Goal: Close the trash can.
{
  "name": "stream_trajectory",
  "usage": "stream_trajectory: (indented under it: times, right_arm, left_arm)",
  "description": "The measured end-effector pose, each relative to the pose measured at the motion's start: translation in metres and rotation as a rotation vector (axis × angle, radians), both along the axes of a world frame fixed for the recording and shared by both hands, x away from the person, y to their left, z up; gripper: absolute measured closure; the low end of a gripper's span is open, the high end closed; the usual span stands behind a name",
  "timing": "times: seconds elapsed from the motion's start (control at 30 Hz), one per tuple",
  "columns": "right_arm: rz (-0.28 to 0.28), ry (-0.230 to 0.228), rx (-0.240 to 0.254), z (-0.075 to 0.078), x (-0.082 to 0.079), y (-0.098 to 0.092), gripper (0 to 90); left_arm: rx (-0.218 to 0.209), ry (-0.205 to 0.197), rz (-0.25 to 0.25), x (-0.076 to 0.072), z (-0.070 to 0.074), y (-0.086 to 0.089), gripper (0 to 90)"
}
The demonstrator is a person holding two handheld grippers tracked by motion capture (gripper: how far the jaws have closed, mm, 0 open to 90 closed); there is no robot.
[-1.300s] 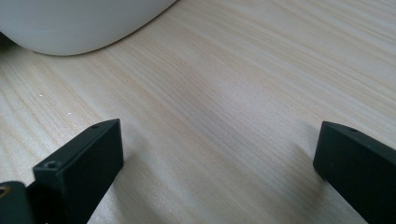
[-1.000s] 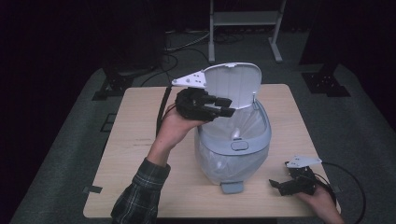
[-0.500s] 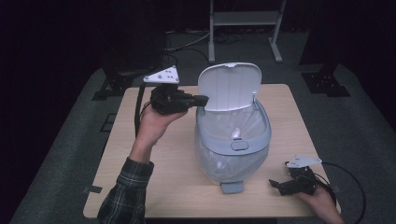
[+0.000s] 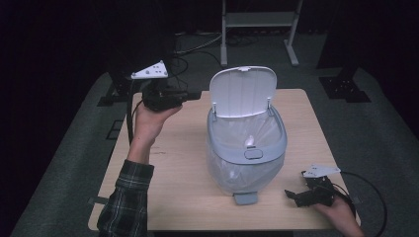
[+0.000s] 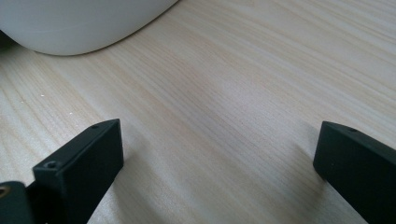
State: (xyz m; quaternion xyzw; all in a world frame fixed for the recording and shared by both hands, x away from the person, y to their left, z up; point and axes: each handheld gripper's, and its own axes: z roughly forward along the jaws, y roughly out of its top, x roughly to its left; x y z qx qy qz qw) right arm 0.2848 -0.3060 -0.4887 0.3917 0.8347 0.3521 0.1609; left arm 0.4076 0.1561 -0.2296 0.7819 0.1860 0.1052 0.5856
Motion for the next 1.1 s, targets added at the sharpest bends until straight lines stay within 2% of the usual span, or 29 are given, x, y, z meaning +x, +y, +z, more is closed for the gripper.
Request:
stream_trajectory:
  times: [0.33,0.5,0.7,0.9,0.97,1.1]
  right_arm:
    - [0.000,0.000,0.000,0.000,0.000,0.000,0.6]
    - [0.000,0.000,0.000,0.000,0.000,0.000,0.6]
    - [0.000,0.000,0.000,0.000,0.000,0.000,0.6]
    - [0.001,0.000,0.000,0.000,0.000,0.000,0.6]
    - [0.001,0.000,0.000,0.000,0.000,0.000,0.6]
    - [0.002,0.000,0.000,0.000,0.000,0.000,0.6]
  left_arm:
    - [-0.034,-0.005,0.013,0.026,0.001,-0.011,90.0]
    - [-0.046,-0.008,-0.004,0.033,0.003,-0.022,90.0]
    - [-0.050,-0.012,-0.025,0.035,0.006,-0.034,90.0]
    - [-0.055,-0.012,-0.069,0.031,0.008,-0.044,89.8]
    - [-0.050,-0.012,-0.069,0.029,0.008,-0.044,89.8]
    - [-0.058,-0.004,-0.107,0.024,0.010,-0.044,89.9]
